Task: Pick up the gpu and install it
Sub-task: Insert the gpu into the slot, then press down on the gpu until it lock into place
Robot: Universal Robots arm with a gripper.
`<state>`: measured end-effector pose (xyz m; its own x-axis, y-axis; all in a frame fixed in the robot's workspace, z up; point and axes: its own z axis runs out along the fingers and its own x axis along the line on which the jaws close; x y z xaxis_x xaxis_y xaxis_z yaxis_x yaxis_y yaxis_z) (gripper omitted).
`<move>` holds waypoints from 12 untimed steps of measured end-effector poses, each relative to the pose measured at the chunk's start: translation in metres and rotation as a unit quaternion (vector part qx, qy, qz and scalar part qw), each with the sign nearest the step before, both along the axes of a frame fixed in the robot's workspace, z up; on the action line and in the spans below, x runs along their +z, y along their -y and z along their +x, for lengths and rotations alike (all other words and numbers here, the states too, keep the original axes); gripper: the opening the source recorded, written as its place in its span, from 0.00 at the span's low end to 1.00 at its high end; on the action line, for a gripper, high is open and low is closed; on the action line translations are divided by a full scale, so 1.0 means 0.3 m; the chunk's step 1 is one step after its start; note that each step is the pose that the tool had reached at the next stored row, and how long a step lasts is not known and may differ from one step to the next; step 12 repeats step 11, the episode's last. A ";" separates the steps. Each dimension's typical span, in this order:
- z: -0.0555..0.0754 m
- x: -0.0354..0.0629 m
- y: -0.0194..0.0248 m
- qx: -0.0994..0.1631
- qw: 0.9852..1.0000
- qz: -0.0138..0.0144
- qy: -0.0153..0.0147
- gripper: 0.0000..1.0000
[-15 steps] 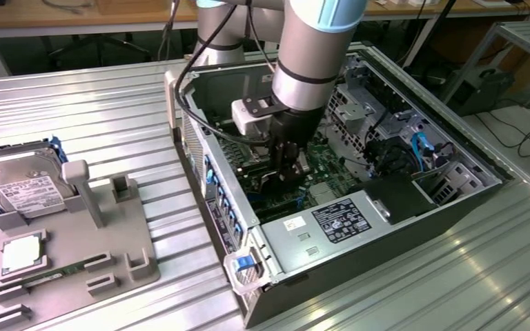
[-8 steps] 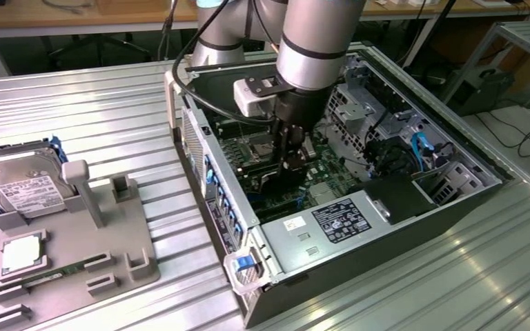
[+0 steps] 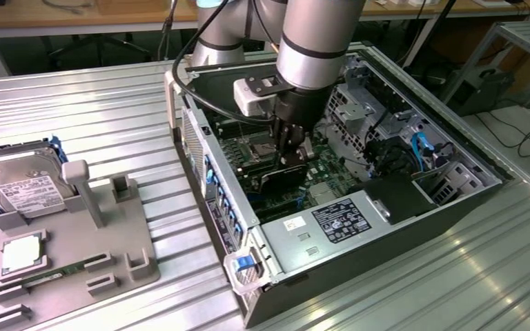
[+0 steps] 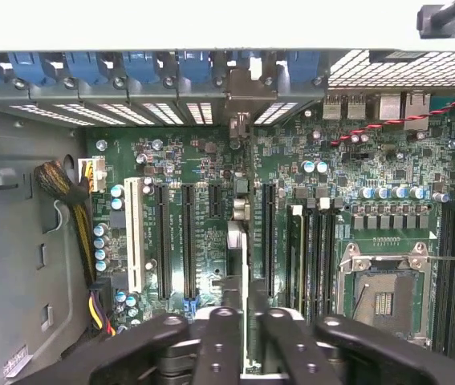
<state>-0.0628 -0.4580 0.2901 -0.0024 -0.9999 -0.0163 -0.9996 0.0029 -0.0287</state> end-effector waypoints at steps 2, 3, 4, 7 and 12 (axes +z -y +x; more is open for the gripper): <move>0.000 0.000 0.000 0.000 1.000 0.000 0.000 0.11; 0.000 0.000 0.000 0.000 1.000 0.000 0.000 0.11; 0.000 0.000 0.000 0.000 1.000 0.000 0.000 0.11; 0.000 0.000 0.000 0.000 1.000 0.000 0.000 0.11; -0.001 0.000 0.000 0.000 1.000 0.000 0.000 0.11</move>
